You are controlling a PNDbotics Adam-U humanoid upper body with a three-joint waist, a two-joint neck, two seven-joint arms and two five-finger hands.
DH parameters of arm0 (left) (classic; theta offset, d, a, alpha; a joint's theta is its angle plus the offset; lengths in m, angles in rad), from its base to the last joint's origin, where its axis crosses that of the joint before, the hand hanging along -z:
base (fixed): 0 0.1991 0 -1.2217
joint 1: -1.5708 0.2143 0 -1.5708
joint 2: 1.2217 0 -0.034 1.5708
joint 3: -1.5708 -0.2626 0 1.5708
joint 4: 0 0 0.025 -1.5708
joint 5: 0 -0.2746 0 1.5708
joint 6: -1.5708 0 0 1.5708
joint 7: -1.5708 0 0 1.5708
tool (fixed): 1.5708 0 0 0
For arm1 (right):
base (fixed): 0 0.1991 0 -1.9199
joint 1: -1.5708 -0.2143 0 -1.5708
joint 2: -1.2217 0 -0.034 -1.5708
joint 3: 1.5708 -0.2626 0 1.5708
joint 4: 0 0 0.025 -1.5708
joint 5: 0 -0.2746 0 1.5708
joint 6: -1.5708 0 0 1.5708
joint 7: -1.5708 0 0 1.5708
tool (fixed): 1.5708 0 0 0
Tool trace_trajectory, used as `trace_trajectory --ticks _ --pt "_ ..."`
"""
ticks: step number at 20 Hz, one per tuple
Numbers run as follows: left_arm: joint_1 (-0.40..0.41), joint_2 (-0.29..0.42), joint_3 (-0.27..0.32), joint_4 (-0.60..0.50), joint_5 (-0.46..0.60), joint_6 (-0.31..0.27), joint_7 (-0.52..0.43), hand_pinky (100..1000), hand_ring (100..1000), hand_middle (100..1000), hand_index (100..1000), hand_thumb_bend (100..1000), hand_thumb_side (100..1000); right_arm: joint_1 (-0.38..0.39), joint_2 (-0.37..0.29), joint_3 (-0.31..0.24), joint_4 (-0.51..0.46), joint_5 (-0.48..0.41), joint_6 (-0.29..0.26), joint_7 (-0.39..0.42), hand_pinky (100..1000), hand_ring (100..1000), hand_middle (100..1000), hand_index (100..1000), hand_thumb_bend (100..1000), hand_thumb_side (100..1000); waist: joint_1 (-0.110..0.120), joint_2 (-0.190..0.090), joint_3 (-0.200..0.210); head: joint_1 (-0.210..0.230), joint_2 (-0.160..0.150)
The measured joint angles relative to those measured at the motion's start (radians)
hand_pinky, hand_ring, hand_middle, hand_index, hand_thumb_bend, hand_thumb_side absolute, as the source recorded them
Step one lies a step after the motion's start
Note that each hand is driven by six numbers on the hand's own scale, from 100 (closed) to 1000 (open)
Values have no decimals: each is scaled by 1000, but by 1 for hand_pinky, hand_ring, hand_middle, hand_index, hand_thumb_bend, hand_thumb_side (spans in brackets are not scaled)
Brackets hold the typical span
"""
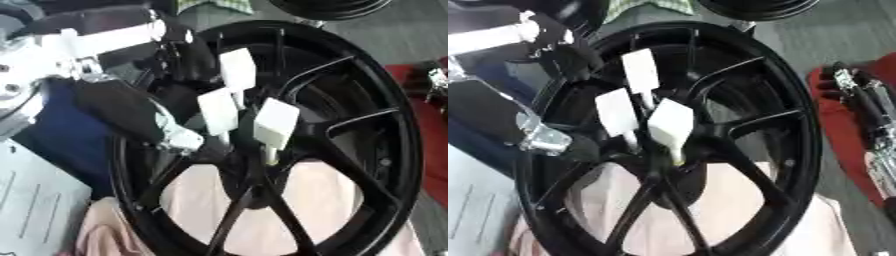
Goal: Pull the pin out of the wheel hub.
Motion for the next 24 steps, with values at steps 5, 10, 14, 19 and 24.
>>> trace_trajectory --ticks 5,10,14,19,24 --pt "-19 -32 -21 24 12 55 14 724 688 625 791 773 444 5 0 0 1 2 0 0 756 719 677 714 100 723 6 0 8 -4 1" --pt "-26 -58 -41 67 35 75 34 726 692 627 792 781 444 6 0 0 3 3 0 0 756 719 676 714 100 725 9 0 16 -12 2" --pt "-26 -68 -53 103 37 85 45 730 695 627 787 773 441 13 0 0 6 3 0 0 756 718 676 714 100 727 12 0 23 -17 2" --pt "-25 -68 -63 136 21 85 44 746 717 645 794 760 436 13 0 0 6 3 0 0 755 718 675 714 100 730 16 0 24 -20 2" --pt "-23 -72 -64 159 -11 74 34 755 742 683 808 757 438 13 0 0 6 3 0 0 756 718 674 714 100 730 18 0 24 -20 1"
